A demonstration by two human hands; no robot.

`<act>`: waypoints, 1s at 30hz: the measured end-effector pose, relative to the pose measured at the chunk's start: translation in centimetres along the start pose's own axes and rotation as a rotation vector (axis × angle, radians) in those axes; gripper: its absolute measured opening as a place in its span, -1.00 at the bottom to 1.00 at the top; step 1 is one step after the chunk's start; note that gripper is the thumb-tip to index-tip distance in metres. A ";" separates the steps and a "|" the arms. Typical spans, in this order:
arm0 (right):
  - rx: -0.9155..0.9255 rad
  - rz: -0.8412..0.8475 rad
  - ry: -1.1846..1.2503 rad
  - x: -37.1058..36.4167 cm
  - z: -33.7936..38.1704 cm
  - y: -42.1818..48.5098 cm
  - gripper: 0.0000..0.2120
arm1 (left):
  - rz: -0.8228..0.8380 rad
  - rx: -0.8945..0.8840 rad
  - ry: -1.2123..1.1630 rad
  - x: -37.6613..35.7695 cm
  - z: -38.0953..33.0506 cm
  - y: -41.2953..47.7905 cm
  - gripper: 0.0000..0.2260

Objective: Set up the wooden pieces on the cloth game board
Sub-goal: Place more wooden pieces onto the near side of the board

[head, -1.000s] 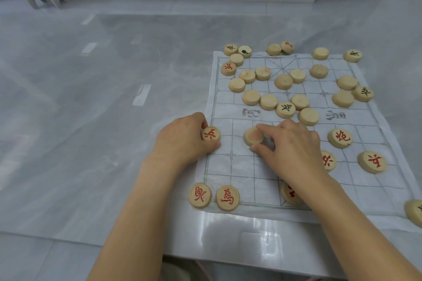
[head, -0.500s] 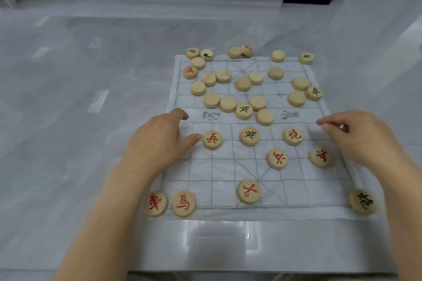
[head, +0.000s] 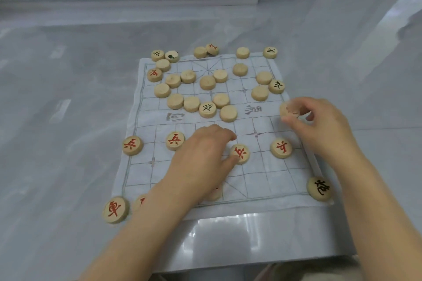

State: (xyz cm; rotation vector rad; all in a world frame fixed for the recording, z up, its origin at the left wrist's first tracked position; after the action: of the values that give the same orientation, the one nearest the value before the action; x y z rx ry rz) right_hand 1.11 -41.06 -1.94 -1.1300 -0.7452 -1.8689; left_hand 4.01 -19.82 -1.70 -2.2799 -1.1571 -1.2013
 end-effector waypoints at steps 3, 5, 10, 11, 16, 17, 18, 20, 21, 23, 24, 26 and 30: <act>0.006 0.068 -0.003 -0.4 -0.3 -0.8 -0.72 | 0.061 -0.004 0.058 -2.1 -0.7 0.2 -0.60; -0.013 0.067 0.000 -0.1 -0.8 -0.9 -0.72 | 0.095 0.003 0.090 -3.1 -0.7 0.3 -0.62; -0.070 0.032 0.028 0.8 -2.6 -0.8 -0.69 | 0.090 0.036 0.141 -2.7 -0.1 0.4 -0.79; -0.079 0.031 0.030 0.8 -2.8 -0.8 -0.70 | 0.078 0.055 0.146 -2.2 0.4 0.4 -0.79; -0.096 0.017 0.028 0.8 -3.4 -0.8 -0.71 | -0.029 0.161 0.049 1.8 2.4 0.0 -0.75; -0.089 0.022 0.028 0.7 -3.2 -0.8 -0.72 | -0.049 0.181 0.047 2.5 2.8 -0.1 -0.73; -0.082 0.027 0.027 0.6 -3.0 -0.7 -0.72 | -0.069 0.205 0.047 3.2 3.3 -0.3 -0.71; -0.080 0.028 0.032 0.5 -2.7 -0.7 -0.72 | -0.093 0.255 0.042 4.1 4.2 -0.5 -0.69; -0.081 0.027 0.032 0.5 -2.6 -0.6 -0.72 | -0.096 0.271 0.042 4.2 4.6 -0.6 -0.68; -0.073 0.035 0.025 0.2 -2.3 -0.6 -0.70 | -0.091 0.274 0.040 4.1 4.6 -0.6 -0.67; -0.059 0.050 0.026 -0.2 -1.8 -0.7 -0.69 | -0.085 0.264 0.032 3.9 4.4 -0.6 -0.68; -0.016 0.101 0.012 -1.4 -0.5 -0.9 -0.65 | -0.066 0.237 0.026 3.2 3.8 -0.4 -0.69; 0.091 0.154 -0.156 -3.1 2.0 -1.2 -0.58 | -0.028 0.188 0.041 2.2 3.3 -0.3 -0.68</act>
State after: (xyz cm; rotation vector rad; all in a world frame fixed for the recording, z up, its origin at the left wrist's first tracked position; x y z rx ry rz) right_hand 1.71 -37.82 -3.94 -1.2484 -0.7989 -1.6169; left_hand 6.27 -16.57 -1.92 -2.0980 -1.2350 -1.0943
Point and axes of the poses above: each hand's wrist, its own y-axis towards the middle knuckle, its own x-axis out of the back of the hand, z = x × y, the point moved 9 cm from there along y, towards the middle knuckle, and after that the axes turned 8 degrees about -y, right-handed, at the moved point
